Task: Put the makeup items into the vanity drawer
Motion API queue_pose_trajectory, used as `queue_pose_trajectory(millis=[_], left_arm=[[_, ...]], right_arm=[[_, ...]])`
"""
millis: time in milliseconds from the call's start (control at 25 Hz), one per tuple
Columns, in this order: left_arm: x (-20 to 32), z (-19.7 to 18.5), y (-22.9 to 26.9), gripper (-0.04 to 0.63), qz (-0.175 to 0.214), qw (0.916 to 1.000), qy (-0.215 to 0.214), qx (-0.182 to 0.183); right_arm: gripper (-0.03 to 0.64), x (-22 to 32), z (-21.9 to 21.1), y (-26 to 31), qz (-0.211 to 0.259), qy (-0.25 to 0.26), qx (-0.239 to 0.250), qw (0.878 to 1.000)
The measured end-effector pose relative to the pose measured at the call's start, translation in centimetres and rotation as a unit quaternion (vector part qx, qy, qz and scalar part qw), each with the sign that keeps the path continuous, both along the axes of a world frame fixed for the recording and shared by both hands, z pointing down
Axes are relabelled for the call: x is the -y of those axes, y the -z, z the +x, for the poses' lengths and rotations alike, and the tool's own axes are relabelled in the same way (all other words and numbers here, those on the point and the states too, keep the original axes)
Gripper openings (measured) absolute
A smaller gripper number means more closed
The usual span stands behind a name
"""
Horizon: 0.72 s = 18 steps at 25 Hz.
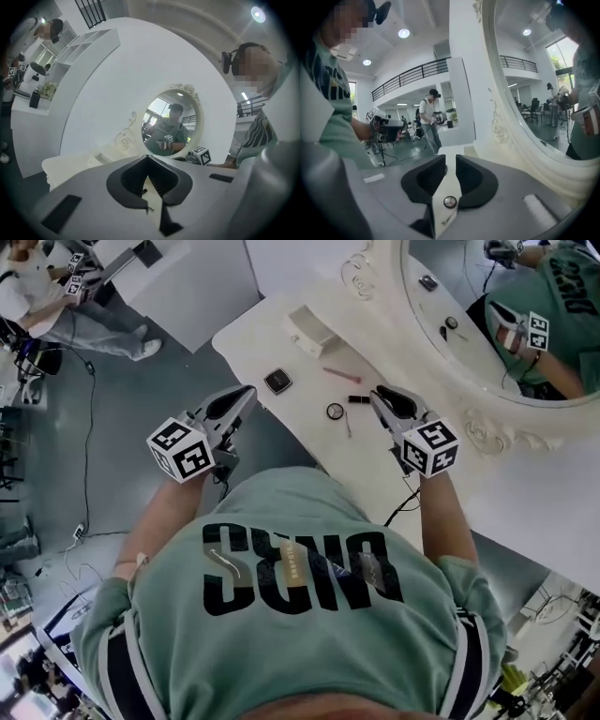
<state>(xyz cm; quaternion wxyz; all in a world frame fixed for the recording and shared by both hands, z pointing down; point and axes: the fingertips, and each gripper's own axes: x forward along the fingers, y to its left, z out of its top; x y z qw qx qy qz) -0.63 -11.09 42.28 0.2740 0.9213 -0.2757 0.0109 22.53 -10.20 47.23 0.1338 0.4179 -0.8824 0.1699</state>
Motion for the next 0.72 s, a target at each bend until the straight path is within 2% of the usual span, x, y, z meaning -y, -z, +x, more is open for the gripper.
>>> queue_pose_trajectory(millis=[160, 280, 400, 560, 640, 720], left_arm=[[2.2, 0.5, -2.0, 0.000, -0.010, 0.9998, -0.014, 0.009], [3.8, 0.9, -3.9, 0.000, -0.006, 0.9991, -0.037, 0.019], [5.5, 1.5, -5.1, 0.000, 0.004, 0.9979, -0.060, 0.025], [6.9, 2.9, -6.3, 0.000, 0.013, 0.9965, -0.076, 0.031], [7.1, 3.5, -7.1, 0.000, 0.017, 0.9955, -0.086, 0.037], [7.2, 3.8, -7.7, 0.000, 0.018, 0.9949, -0.092, 0.039]], right_arm=[[0.089, 3.3, -1.9, -3.5, -0.023, 0.053, -0.091, 0.994], [0.100, 5.5, -3.6, -6.8, -0.051, 0.090, -0.168, 0.980], [0.104, 7.1, -5.2, -10.8, -0.090, 0.137, -0.249, 0.955], [0.106, 8.0, -5.8, -16.6, -0.137, 0.196, -0.345, 0.908], [0.106, 8.8, -5.4, -19.3, -0.146, 0.209, -0.389, 0.885], [0.106, 9.8, -5.1, -21.4, -0.154, 0.207, -0.416, 0.872]])
